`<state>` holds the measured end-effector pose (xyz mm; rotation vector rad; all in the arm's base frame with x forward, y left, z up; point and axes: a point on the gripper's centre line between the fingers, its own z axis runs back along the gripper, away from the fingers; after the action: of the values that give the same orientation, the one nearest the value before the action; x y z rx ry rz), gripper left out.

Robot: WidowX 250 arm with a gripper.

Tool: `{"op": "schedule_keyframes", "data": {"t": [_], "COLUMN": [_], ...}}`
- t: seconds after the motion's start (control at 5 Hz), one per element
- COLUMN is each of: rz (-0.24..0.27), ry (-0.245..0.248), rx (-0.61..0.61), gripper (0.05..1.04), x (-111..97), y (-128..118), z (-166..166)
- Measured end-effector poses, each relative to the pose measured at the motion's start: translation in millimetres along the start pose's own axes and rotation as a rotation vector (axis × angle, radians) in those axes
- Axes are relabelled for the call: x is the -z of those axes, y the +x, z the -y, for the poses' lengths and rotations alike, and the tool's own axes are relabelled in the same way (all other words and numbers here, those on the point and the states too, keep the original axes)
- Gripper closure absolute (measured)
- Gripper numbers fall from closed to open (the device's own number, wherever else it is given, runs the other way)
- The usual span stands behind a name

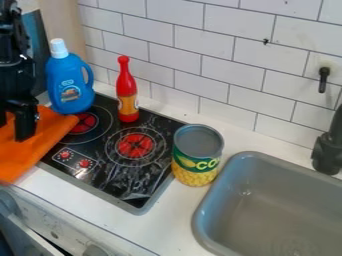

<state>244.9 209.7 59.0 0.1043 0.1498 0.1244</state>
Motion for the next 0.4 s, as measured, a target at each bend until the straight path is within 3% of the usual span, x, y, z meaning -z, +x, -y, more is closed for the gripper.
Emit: {"op": "schedule_keyframes", "data": {"t": [0.2, 0.4], "rz": [-0.023, -0.035], "ry": [-0.001, 0.029], "rx": [-0.008, -0.037], "gripper": [0.083, 0.083], "x": [17.3, 23.0], "y": [-1.5, -5.8], "z": [-7.8, -21.5]}}
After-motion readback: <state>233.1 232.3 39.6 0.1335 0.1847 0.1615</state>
